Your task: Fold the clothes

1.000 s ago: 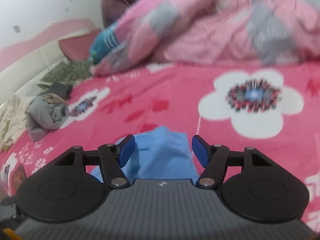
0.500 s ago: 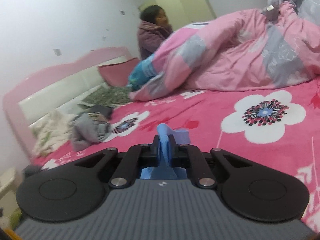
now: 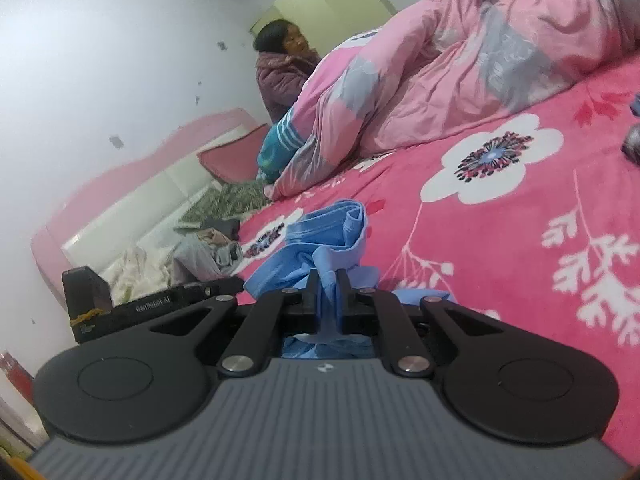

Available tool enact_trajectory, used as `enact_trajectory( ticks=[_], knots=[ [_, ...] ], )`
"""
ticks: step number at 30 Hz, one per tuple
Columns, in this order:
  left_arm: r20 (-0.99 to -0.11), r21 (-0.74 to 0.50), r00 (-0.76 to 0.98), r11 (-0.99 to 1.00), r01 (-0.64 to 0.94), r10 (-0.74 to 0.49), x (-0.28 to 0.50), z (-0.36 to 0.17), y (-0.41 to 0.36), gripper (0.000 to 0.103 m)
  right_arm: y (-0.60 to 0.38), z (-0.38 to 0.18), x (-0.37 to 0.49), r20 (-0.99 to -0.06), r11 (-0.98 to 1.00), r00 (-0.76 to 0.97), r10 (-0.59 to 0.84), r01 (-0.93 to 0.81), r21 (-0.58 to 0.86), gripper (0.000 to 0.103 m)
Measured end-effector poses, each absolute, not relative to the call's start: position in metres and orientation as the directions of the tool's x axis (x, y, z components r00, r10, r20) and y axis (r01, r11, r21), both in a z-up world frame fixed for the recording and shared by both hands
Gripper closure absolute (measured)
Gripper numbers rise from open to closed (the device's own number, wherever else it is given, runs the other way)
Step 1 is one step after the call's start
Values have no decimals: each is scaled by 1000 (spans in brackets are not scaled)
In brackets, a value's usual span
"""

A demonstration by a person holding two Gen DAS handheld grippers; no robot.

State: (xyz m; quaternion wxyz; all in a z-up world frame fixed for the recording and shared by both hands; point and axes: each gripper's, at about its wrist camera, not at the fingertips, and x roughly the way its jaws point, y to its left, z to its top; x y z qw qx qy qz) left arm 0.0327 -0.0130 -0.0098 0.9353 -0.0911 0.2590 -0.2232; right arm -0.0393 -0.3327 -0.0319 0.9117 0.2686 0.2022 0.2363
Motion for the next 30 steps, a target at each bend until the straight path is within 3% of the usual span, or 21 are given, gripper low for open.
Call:
enact_trajectory(
  ticks=[1, 3, 5, 6, 17, 30],
  knots=[
    [-447, -261, 764, 885, 386, -466, 35, -9, -24, 15, -334, -32, -41, -233, 741, 809, 539, -324, 589, 98],
    [-473, -208, 760, 894, 396, -446, 42, -13, -44, 35, -337, -29, -43, -215, 738, 817, 534, -327, 590, 98],
    [-519, -188, 742, 903, 386, -425, 50, -17, -56, 86, -342, -26, -44, -199, 740, 828, 525, -328, 587, 98],
    [-537, -201, 728, 903, 380, -426, 54, -20, -58, 97, -346, -24, -45, -192, 743, 834, 517, -326, 585, 98],
    [-461, -276, 813, 928, 249, -355, 24, 14, 7, 98, -391, -28, -36, -199, 796, 902, 384, -214, 567, 99],
    [-479, -276, 854, 958, 73, -203, -10, 24, 77, 99, -415, -32, 0, -234, 833, 938, 255, -90, 546, 99]
  ],
)
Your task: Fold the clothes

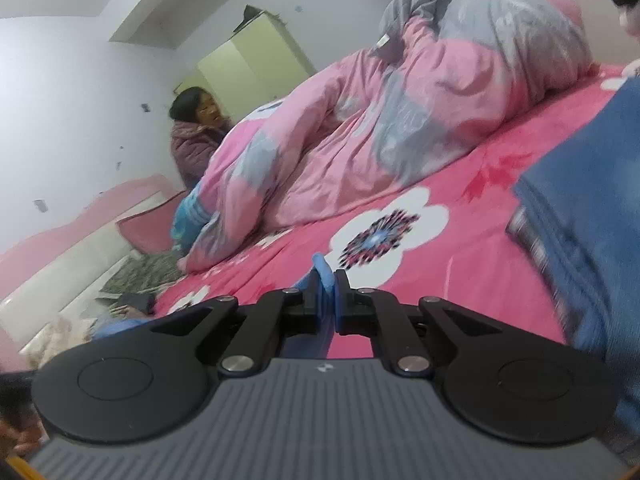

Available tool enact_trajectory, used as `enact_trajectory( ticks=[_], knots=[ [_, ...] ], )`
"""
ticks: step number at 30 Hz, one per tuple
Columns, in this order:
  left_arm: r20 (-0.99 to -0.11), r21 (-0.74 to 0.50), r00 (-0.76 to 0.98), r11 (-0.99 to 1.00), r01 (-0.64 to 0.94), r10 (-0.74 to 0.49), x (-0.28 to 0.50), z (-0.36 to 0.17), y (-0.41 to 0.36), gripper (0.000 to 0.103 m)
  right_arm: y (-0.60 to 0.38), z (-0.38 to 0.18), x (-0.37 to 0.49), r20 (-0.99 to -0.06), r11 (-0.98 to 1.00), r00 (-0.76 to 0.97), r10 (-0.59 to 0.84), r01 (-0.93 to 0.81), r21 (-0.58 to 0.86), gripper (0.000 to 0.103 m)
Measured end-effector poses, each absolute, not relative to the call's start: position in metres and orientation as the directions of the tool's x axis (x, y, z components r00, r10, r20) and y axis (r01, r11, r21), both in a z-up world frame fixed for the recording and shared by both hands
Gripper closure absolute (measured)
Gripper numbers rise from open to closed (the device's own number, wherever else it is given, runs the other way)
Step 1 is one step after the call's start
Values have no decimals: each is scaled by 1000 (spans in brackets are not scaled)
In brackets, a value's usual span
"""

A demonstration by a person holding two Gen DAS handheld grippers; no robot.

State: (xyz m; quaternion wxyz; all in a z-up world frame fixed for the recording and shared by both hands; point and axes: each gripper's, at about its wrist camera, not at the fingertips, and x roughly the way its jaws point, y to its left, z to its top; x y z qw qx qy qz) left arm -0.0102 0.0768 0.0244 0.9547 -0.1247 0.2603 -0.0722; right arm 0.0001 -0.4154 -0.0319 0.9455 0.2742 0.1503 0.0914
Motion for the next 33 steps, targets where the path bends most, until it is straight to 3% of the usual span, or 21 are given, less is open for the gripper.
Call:
enact_trajectory(
  ticks=[5, 9, 12, 14, 15, 16, 18, 20, 22, 27, 33],
  knots=[
    [-565, -251, 815, 968, -27, -124, -17, 5, 100, 99, -421, -29, 14, -238, 842, 948, 212, -53, 536, 99],
    [-669, -251, 725, 968, -9, -167, -18, -20, 105, 96, -421, -39, 22, -274, 840, 943, 190, -12, 542, 99],
    [-663, -244, 728, 970, 11, -175, -25, -21, 107, 79, -420, -49, 26, -324, 832, 930, 175, 36, 553, 97],
    [-636, -249, 751, 968, 20, -179, -30, -17, 109, 62, -422, -53, 27, -362, 821, 917, 167, 74, 567, 93],
    [-622, -255, 761, 967, 25, -184, -32, -14, 110, 58, -422, -53, 24, -371, 818, 915, 157, 90, 568, 77],
    [-608, -263, 771, 964, 30, -190, -33, -11, 111, 52, -422, -52, 20, -373, 818, 916, 146, 100, 566, 54],
    [-589, -267, 784, 963, 38, -194, -32, -9, 111, 46, -423, -45, 8, -338, 816, 931, 135, 89, 571, 38],
    [-578, -265, 791, 963, 46, -197, -29, -8, 109, 38, -421, -36, -4, -311, 821, 942, 126, 77, 566, 33],
    [-569, -267, 796, 962, 59, -207, -27, -9, 106, 34, -417, -27, -13, -291, 828, 949, 123, 63, 557, 22],
    [-559, -273, 797, 958, 83, -228, -18, -17, 97, 30, -385, -6, -15, -270, 839, 934, 234, -54, 541, 21],
    [-559, -288, 790, 952, 100, -252, -6, -25, 94, 30, -301, -6, 19, -332, 811, 826, 456, -232, 538, 20]
  ],
)
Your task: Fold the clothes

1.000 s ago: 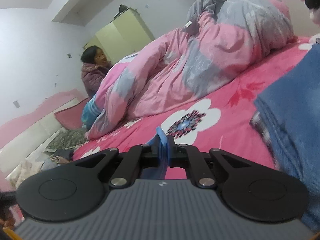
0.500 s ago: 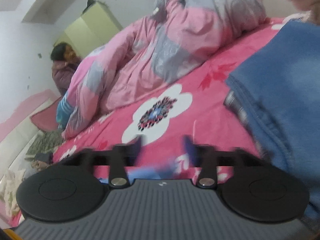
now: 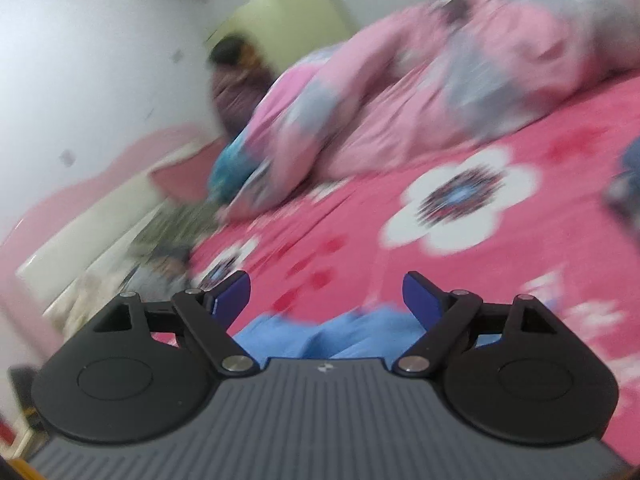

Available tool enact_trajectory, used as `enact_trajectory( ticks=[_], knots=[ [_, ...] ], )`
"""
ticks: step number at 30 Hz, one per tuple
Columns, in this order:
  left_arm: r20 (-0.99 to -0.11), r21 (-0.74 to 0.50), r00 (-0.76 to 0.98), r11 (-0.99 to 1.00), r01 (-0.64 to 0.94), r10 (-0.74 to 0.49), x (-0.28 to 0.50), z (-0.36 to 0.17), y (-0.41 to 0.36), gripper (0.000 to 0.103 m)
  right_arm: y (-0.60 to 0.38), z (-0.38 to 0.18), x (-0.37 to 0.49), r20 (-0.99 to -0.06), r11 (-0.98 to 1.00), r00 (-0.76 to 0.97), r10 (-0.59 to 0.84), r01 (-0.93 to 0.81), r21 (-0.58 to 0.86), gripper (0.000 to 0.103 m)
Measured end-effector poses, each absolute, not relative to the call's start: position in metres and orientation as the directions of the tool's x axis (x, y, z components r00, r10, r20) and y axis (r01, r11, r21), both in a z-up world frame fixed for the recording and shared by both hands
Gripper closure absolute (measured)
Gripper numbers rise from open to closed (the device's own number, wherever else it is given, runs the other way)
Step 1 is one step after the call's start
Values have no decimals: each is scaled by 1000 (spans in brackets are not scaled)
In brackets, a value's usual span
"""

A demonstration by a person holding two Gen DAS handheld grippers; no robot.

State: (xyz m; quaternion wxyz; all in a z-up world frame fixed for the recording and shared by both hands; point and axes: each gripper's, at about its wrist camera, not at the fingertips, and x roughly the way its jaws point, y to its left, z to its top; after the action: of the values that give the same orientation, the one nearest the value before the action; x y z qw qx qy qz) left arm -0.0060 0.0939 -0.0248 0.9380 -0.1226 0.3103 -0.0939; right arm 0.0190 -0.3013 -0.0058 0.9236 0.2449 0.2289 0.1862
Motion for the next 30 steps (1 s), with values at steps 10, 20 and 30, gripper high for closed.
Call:
enact_trajectory(
  ticks=[10, 20, 30],
  knots=[
    [-555, -319, 775, 938, 137, -302, -6, -38, 99, 28, -204, -17, 52, -446, 805, 700, 558, -325, 496, 20],
    [-596, -375, 693, 904, 207, -406, -7, -61, 85, 58, -161, -37, 86, -549, 835, 631, 548, -382, 396, 45],
    [-587, -367, 647, 872, 322, -486, -22, -61, 59, 59, -146, -25, 57, -489, 742, 566, 664, -582, 333, 94]
  ],
)
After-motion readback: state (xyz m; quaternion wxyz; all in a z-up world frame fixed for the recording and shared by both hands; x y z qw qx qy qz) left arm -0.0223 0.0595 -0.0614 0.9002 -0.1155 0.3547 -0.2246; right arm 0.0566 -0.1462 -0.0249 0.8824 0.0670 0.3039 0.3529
